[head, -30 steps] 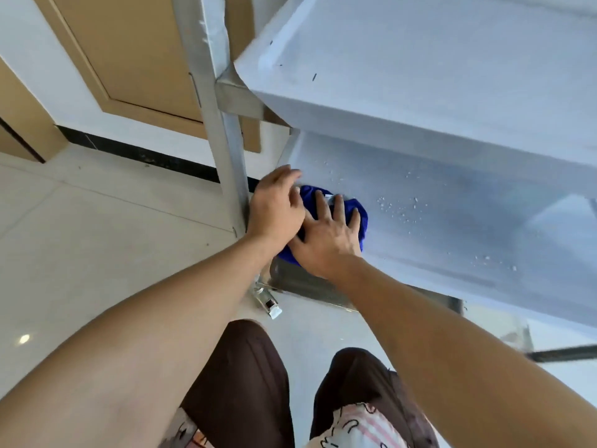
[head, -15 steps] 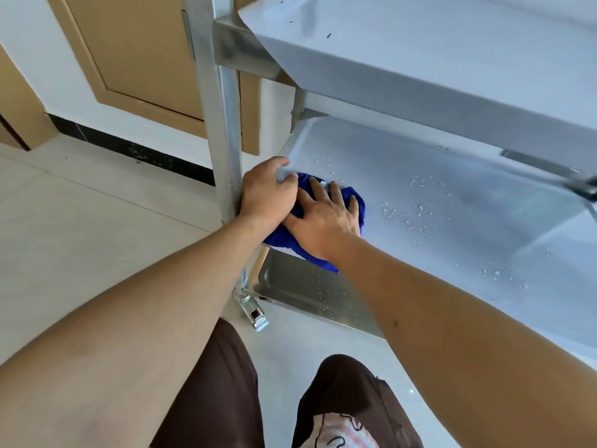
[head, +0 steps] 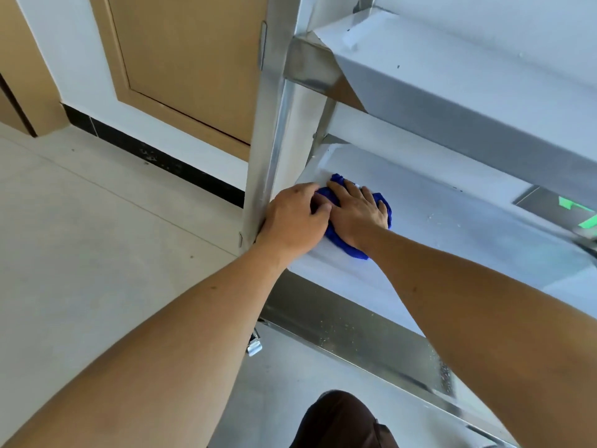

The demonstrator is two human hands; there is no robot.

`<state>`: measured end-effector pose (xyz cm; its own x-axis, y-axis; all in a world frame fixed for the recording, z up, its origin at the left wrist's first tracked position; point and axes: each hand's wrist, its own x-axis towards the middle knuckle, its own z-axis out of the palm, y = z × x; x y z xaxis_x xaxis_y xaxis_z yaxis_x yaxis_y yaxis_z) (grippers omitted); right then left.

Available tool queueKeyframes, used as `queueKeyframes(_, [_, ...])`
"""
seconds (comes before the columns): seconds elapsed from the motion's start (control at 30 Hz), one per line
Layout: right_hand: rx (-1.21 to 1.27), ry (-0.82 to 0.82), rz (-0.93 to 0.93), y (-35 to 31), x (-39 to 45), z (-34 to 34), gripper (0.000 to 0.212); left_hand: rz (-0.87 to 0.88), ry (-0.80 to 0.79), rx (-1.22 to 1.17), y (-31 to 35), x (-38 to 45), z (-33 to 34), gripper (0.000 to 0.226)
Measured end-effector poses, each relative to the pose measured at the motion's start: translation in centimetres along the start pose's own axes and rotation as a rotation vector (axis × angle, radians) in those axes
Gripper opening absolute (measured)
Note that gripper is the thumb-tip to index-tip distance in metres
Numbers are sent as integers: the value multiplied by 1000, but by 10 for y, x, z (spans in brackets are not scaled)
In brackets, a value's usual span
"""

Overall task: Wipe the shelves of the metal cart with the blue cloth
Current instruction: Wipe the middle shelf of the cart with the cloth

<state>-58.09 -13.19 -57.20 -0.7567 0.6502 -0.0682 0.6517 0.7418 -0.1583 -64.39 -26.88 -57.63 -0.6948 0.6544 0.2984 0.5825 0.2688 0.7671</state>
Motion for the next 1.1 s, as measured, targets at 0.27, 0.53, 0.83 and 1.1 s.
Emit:
queueKeyframes(0.27, [16, 46, 16, 18, 83, -4, 79, 92, -28, 333, -5, 1, 8, 49])
queueKeyframes(0.53, [-4, 61, 6, 25, 151, -13, 66, 134, -191, 557, -7, 4, 14, 62])
queueKeyframes(0.83, [-7, 115, -6, 17, 140, -15, 52, 115, -227, 554, -7, 6, 14, 63])
queueKeyframes(1.1, [5, 76, 109, 24, 86, -6, 66, 120, -233, 514, -4, 4, 11, 55])
